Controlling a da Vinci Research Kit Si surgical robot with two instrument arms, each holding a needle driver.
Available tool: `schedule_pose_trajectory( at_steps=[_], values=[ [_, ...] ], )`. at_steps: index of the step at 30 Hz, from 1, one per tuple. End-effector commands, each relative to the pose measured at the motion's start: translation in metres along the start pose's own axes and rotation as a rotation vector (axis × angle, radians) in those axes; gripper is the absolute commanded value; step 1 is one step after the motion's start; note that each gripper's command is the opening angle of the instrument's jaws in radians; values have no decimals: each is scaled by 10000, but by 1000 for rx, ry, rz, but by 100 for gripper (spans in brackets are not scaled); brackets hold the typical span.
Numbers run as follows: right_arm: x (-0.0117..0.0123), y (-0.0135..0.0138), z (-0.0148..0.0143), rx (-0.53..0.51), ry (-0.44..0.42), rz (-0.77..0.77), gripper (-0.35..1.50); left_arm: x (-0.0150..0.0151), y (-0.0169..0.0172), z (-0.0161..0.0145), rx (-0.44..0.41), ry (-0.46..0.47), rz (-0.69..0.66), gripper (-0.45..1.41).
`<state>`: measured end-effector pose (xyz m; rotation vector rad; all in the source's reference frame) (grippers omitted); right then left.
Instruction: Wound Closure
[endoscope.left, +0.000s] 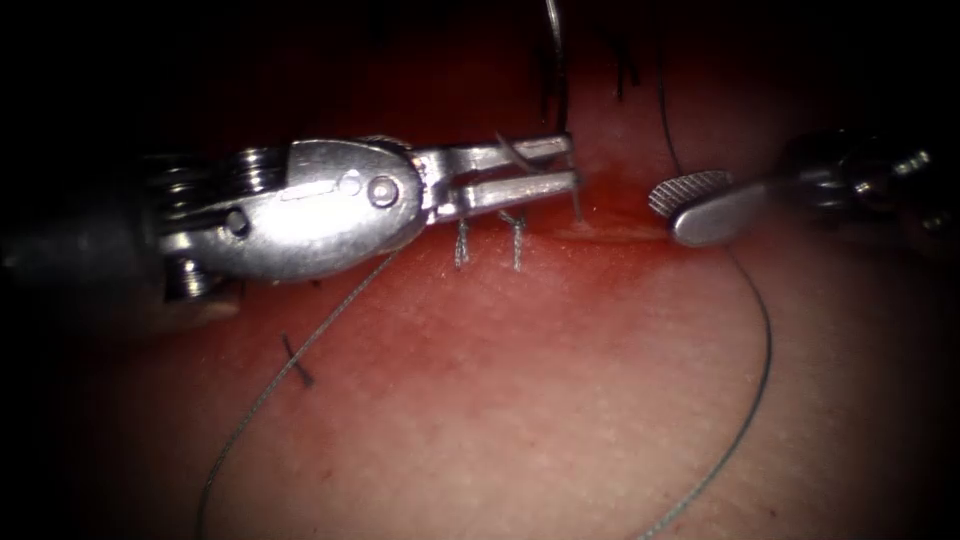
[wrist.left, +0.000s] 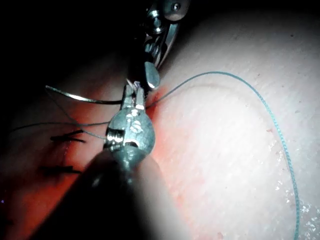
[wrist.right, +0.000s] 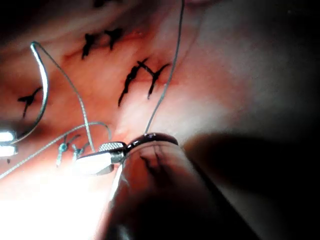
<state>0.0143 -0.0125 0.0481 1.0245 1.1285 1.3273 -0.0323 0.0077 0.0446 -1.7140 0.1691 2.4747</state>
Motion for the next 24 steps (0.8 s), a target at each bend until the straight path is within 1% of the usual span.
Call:
schedule_pose_trajectory(
  at_steps=[1, 4, 6, 9, 12, 17, 20, 24],
  values=[
    [6, 0, 13, -6, 14, 13, 98, -5, 2, 11, 12, -12, 7, -45],
    [8, -1, 17, -23, 36, 46, 110, -17, 20, 21, 30, -36, 31, -45],
    [10, 0, 19, -36, 49, 84, 113, -25, 30, 28, 37, -53, 55, -45],
    [10, 0, 22, -57, 56, 121, 113, -34, 42, 36, 47, -89, 92, -45],
    [10, -1, 25, -87, 46, 121, 113, -41, 50, 43, 63, -129, 122, -45],
    [7, -1, 34, -181, 73, 130, 115, -44, 57, 54, 86, -184, 167, -45],
    [7, -2, 39, -244, 89, 84, 115, -43, 59, 57, 99, -207, 180, -45],
    [7, -1, 42, -275, 118, 58, 116, -42, 62, 58, 98, -206, 185, -45]
  ],
)
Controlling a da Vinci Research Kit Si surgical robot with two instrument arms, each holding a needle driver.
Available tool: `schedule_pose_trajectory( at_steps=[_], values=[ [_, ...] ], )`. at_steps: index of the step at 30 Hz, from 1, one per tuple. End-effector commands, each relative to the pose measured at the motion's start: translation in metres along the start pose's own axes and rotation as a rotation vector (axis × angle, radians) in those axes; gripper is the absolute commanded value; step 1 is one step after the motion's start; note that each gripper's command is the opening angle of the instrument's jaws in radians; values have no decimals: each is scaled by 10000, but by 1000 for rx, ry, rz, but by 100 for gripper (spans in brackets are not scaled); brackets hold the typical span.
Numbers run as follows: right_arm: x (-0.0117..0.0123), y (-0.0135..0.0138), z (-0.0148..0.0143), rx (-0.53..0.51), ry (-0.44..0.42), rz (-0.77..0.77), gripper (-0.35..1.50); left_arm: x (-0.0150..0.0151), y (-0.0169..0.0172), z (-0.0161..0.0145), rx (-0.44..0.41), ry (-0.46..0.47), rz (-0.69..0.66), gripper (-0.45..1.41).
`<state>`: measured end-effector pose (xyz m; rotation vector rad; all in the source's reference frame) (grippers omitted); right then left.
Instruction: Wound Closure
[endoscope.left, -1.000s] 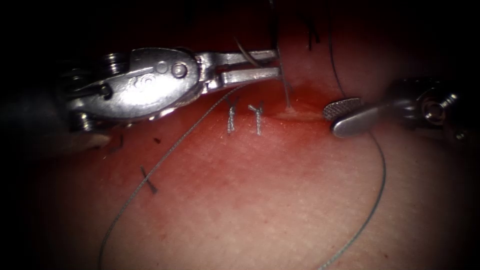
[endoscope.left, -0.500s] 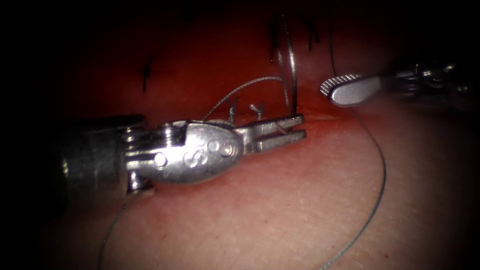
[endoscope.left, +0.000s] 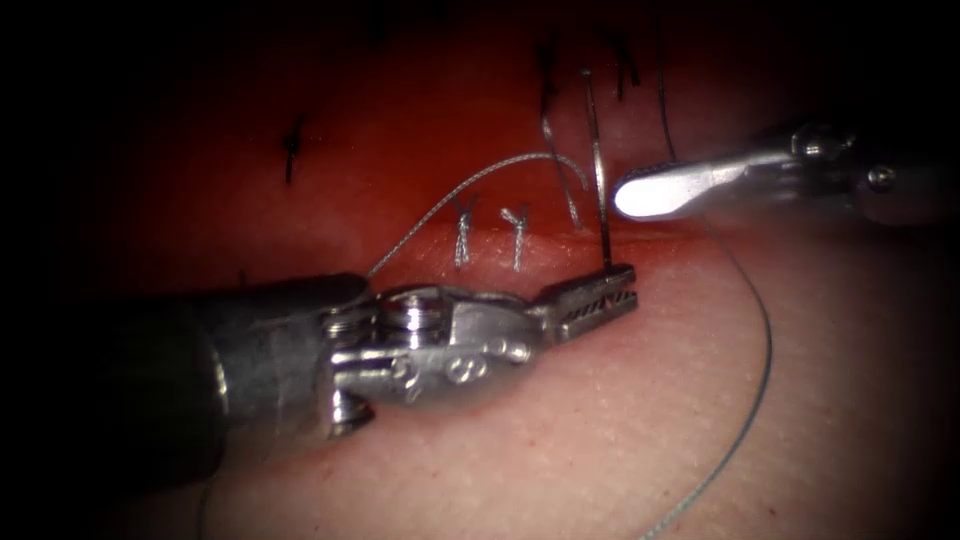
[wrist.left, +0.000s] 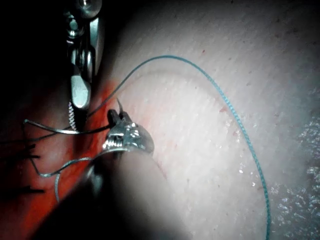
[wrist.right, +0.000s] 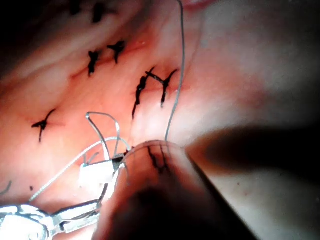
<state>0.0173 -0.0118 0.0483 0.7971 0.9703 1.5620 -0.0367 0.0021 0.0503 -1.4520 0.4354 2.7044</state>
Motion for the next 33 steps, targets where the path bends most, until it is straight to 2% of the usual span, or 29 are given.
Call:
schedule_pose_trajectory(
  at_steps=[1, 12, 17, 19, 20, 21, 22, 25, 27, 29, 31, 33],
  values=[
    [1, -1, 13, -8, 12, -17, 116, 0, -1, 7, 0, 3, 1, -45],
    [-9, 2, 30, -22, 8, -76, 115, 11, 5, 4, -5, 12, 5, -45],
    [-9, 2, 31, -24, 5, -83, 105, 13, 6, 3, -9, 15, 11, -45],
    [-9, 3, 31, -28, 1, -96, 81, 13, 6, 3, -9, 15, 17, -45],
    [-10, 3, 30, -37, -8, -103, 53, 13, 6, 3, -13, 16, 17, -45],
    [-10, 3, 29, -53, -8, -111, -13, 13, 6, 3, -13, 16, 18, -45],
    [-10, 4, 28, -81, -12, -113, -35, 13, 6, 3, -13, 16, 18, -45],
    [-8, 6, 27, -152, -5, -137, -35, 14, 7, 3, -22, 22, 30, -45],
    [-4, 8, 25, -148, -6, -125, -35, 15, 7, 3, -33, 31, 31, 32],
    [-1, 11, 23, -151, 4, -120, -35, 17, 6, 1, -36, 37, 29, 98],
    [3, 15, 20, -145, 17, -117, -35, 18, 4, -1, -38, 38, -38, 120],
    [7, 18, 18, -130, 39, -114, -35, 18, 1, -4, -49, 53, -94, 125]
  ],
)
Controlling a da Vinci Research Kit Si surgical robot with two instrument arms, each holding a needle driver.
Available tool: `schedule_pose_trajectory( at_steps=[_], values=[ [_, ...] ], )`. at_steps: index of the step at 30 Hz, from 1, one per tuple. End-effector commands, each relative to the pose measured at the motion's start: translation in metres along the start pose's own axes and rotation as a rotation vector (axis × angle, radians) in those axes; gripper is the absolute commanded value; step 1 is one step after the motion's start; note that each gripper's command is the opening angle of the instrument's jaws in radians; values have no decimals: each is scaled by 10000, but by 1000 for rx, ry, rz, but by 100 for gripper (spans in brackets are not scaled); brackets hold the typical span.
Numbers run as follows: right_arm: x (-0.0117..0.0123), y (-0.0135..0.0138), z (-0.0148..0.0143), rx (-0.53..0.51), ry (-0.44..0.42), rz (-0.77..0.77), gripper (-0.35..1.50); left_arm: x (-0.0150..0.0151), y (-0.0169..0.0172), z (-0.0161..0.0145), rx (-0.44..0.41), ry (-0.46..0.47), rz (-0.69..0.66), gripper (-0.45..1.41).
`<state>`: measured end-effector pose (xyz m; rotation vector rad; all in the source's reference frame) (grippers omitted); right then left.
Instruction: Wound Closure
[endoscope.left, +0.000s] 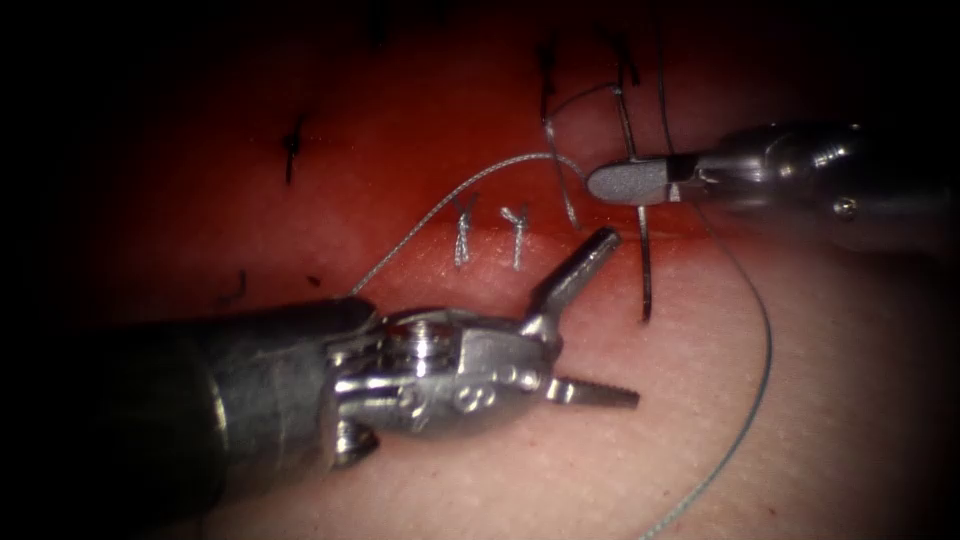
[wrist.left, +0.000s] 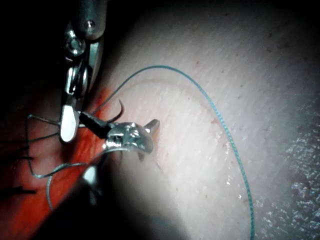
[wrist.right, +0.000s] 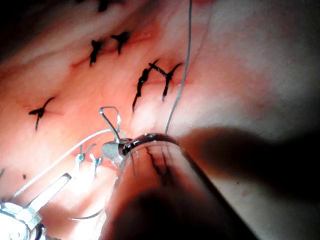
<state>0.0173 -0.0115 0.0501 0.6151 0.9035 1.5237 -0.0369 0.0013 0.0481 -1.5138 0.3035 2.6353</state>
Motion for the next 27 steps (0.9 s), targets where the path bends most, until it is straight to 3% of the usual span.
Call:
schedule_pose_trajectory(
  at_steps=[1, 3, 6, 9, 11, 18, 27],
  values=[
    [5, 2, 8, 12, 22, 6, -35, -2, -5, 5, -8, 16, -44, 126],
    [10, 4, 6, 29, 63, 17, -35, -5, -11, -1, -43, 52, -135, 116],
    [16, 1, 4, 59, 124, -23, -35, -17, -23, -10, -83, 84, -205, 61],
    [21, -6, 2, 80, 178, -129, -35, -34, -33, -11, -165, 49, -278, -20],
    [24, -10, 2, 114, 198, -237, -35, -45, -37, -7, -215, 15, -311, -45],
    [24, -9, 5, 117, 210, -494, -35, -78, -48, 24, -341, -116, -418, -45],
    [25, -13, 4, 134, 245, -631, -35, -99, -56, 54, -379, -237, -405, -45]
  ],
)
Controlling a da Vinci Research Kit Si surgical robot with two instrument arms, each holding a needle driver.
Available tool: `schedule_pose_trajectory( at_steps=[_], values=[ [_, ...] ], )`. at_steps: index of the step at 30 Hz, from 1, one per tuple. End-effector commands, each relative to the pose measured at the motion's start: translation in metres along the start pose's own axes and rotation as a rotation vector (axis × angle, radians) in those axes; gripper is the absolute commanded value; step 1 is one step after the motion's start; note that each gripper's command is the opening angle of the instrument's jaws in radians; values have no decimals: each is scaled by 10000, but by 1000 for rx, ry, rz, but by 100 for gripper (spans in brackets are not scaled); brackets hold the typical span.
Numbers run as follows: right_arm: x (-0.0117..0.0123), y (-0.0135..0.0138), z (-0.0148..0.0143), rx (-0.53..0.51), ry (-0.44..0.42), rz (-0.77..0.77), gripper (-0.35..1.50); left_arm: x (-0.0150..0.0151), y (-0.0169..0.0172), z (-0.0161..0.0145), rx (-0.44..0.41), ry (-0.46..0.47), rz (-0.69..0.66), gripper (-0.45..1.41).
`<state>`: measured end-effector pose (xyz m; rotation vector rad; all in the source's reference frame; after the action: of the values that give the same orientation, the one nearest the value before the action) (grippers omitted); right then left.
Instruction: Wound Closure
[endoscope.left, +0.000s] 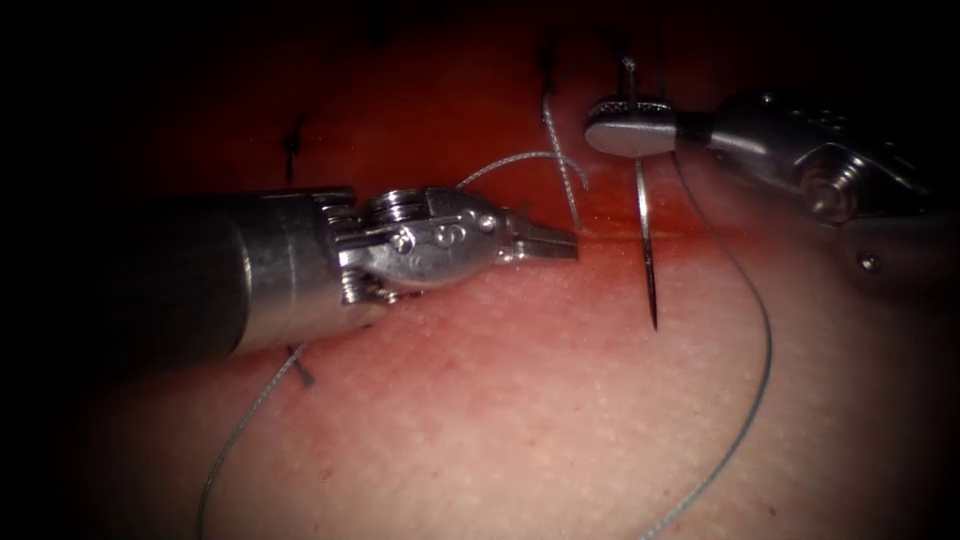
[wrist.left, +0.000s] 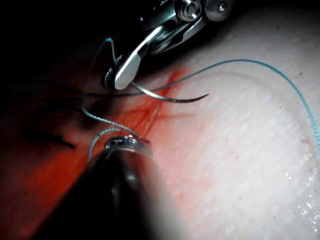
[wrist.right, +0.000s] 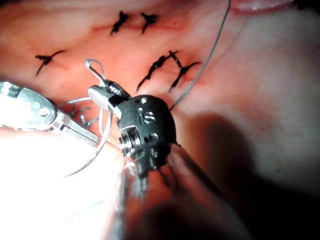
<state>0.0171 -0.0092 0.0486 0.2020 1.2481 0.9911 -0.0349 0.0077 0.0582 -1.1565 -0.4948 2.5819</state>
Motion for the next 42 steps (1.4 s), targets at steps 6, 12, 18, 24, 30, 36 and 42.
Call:
schedule_pose_trajectory(
  at_steps=[6, 12, 18, 24, 30, 36, 42],
  values=[
    [1, -7, 11, 22, 30, -118, -35, 1, -18, 13, -19, -35, -5, -45],
    [2, -7, 18, 31, 85, -223, -35, -6, -26, 19, -43, -97, -25, -45],
    [7, -8, 26, 47, 182, -347, -35, -11, -30, 28, -76, -178, -57, -45],
    [11, -11, 39, 68, 242, -500, -35, -11, -23, 33, -135, -248, -126, -45],
    [9, -13, 41, 68, 274, -628, -35, -8, -16, 32, -183, -294, -137, 0],
    [7, -15, 39, 55, 289, -734, -35, -9, -15, 30, -187, -293, -142, 22],
    [-1, -16, 40, 44, 298, -801, -35, -9, -15, 28, -191, -292, -138, 41]
  ],
)
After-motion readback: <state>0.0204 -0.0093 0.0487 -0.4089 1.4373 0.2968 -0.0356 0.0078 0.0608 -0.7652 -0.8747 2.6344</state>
